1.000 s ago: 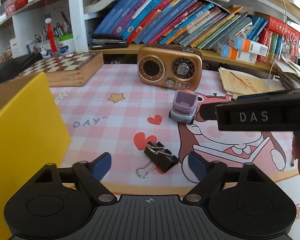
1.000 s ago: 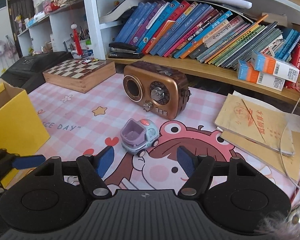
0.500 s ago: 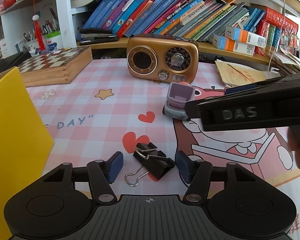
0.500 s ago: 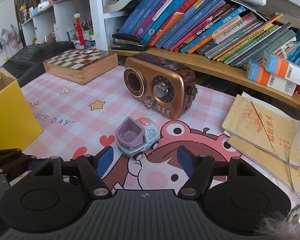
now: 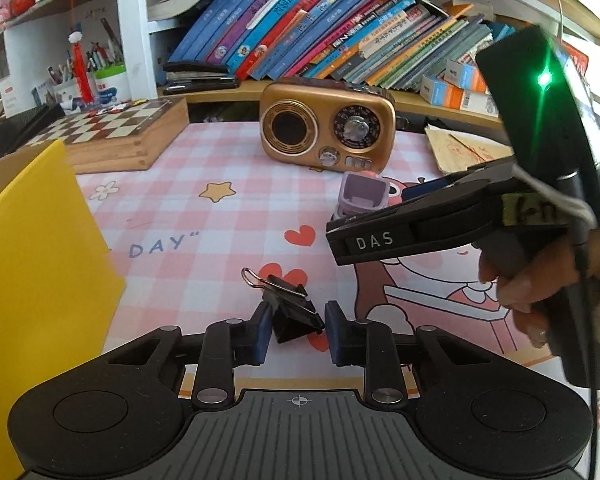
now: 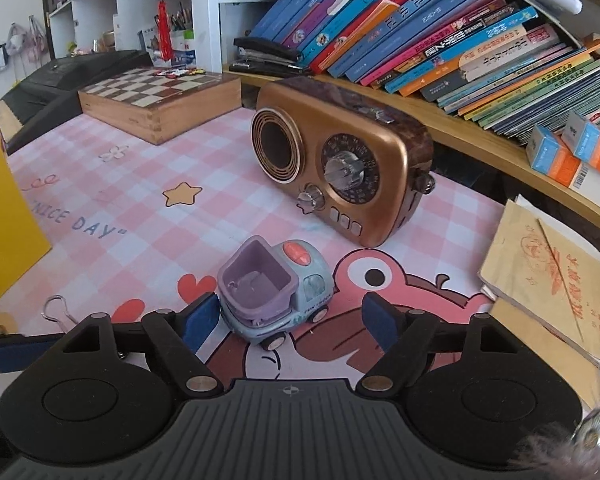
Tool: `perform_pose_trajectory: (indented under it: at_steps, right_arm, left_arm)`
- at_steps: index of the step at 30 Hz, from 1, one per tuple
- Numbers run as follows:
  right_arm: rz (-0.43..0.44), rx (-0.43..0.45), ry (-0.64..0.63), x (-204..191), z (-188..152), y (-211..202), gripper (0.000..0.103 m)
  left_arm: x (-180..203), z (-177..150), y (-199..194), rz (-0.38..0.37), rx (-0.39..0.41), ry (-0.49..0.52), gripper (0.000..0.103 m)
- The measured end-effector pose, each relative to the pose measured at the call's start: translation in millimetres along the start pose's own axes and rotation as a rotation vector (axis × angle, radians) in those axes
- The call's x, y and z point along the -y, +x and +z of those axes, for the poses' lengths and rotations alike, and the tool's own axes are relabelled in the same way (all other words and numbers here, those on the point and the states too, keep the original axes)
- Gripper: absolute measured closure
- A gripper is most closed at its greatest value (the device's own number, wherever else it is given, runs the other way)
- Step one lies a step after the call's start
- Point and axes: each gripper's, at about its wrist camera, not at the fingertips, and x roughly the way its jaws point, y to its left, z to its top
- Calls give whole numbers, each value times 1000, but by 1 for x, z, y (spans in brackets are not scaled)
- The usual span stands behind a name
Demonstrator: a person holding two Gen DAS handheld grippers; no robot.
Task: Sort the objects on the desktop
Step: 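Close the left tool on the binder clip while the right tool grasps the purple toy car, then lift and carry the binder clip and toy car toward the yellow box with both tools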
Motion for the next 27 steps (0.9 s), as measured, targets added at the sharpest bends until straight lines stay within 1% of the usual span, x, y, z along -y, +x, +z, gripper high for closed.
perform_pose_trajectory:
  at_steps: [5,6,9,10,12,13,14,15,16,17,19,22,27]
  right_arm:
    - [1,3,-8,-2,1,7,26]
    - [2,5,-9,-3,2,8,25]
    - [6,8,-7,-2,3,9,25]
    - [8,11,-6,-2,3,9,25]
    - [13,16,-2,-2,2,10,27]
    - [16,17,2,-2,2,10,28]
    - [23,18,7,-1,2,10,28]
    - [33,19,12,0,2,10,33]
    - [29,24,13,0,2,9,40]
    - [28,26,14,0,2,8,43]
    - [29,27,15,0,2,8,43]
    - [31,25,30,1,2,6,43]
    - [36,54,55,2,1,-9,43]
  left_arm:
    - [0,1,4,1,-16,9,75]
    - [-1,1,6,0,-23,1,73]
    - [-2,0,10,32,-27,-16,56]
    - [-3,0,10,41,-20,-24,56]
    - [-5,0,12,52,-14,-44,60]
    - [-6,1,12,57,-6,-52,70]
    - [-6,1,12,56,-1,-55,77]
    - [-5,2,12,59,4,-53,80]
    - [-5,2,11,58,11,-50,86]
    - [-5,2,9,53,16,-47,87]
    - [-5,4,8,55,21,-44,91]
    - [-7,6,4,57,31,-46,93]
    - [-14,8,-5,25,41,-78,96]
